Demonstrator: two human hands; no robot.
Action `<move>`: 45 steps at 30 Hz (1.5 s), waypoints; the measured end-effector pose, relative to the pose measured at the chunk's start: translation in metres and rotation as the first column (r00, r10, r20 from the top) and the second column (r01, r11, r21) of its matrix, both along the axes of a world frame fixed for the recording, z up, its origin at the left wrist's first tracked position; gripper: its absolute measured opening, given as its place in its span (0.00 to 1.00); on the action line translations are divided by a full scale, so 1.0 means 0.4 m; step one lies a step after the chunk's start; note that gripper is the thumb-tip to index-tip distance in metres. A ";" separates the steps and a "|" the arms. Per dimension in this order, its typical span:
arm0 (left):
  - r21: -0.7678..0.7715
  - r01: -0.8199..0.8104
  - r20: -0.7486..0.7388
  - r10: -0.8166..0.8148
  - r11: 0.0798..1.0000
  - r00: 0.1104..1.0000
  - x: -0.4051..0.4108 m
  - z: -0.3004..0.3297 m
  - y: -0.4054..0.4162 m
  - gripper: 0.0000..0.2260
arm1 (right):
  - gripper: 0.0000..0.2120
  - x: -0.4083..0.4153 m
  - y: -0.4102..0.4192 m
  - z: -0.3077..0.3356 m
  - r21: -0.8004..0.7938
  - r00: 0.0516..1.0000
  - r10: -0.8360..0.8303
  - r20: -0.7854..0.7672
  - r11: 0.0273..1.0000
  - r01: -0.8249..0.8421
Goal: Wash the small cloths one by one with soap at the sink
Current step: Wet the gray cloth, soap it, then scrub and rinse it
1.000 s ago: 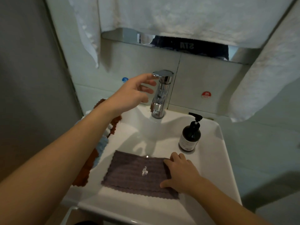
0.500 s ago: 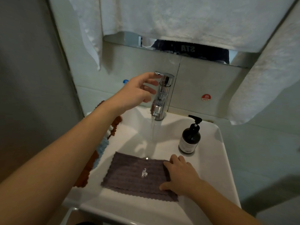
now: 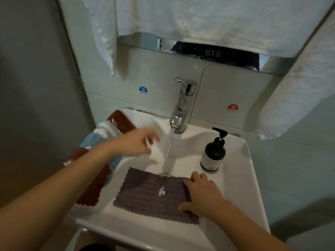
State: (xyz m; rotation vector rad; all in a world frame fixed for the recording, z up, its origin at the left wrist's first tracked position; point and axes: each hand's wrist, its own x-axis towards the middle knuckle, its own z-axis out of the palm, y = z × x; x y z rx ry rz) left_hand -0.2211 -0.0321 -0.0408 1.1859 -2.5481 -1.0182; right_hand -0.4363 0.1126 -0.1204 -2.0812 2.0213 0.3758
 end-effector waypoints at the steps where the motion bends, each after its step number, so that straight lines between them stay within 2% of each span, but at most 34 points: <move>1: 0.023 0.077 0.200 -0.080 0.997 0.977 0.018 -0.045 0.012 0.19 | 0.39 0.000 0.000 0.000 0.001 1.000 0.000 -0.006 1.000 0.000; 2: 0.052 0.121 0.328 -0.131 0.991 0.936 0.031 -0.083 0.028 0.21 | 0.39 0.001 -0.001 0.001 0.002 1.000 0.001 -0.014 1.000 -0.001; 4: 0.073 0.157 0.443 -0.173 0.985 0.880 0.043 -0.134 0.054 0.27 | 0.39 0.003 -0.002 0.001 0.009 0.999 0.005 -0.036 1.000 -0.004; 10: -0.045 0.272 0.556 -0.202 0.961 0.806 0.042 -0.171 0.073 0.39 | 0.40 -0.009 -0.015 0.010 0.037 0.996 -0.034 -0.078 0.999 0.037; 19: -0.195 0.228 0.579 -0.075 0.954 0.812 0.067 -0.192 0.023 0.41 | 0.38 0.012 -0.096 0.000 -0.014 0.997 -0.075 0.012 0.997 0.075; 24: -0.128 0.225 0.641 -0.093 0.966 0.762 0.089 -0.171 0.012 0.42 | 0.41 0.042 -0.094 -0.014 -0.002 0.998 -0.030 0.056 1.000 0.030; 30: -0.063 0.277 0.628 -0.178 0.959 0.758 0.072 -0.177 0.040 0.41 | 0.43 0.021 -0.045 0.007 0.070 0.998 0.020 -0.060 0.997 -0.015; 36: -0.101 0.326 0.502 -0.235 0.940 0.832 0.009 -0.204 0.073 0.38 | 0.42 -0.050 -0.008 0.034 0.163 0.987 -0.085 -0.139 0.981 0.107; 45: -0.210 0.319 0.514 -0.173 0.924 0.840 -0.019 -0.228 0.040 0.39 | 0.40 -0.063 -0.026 0.034 0.189 0.973 -0.215 -0.079 0.956 0.227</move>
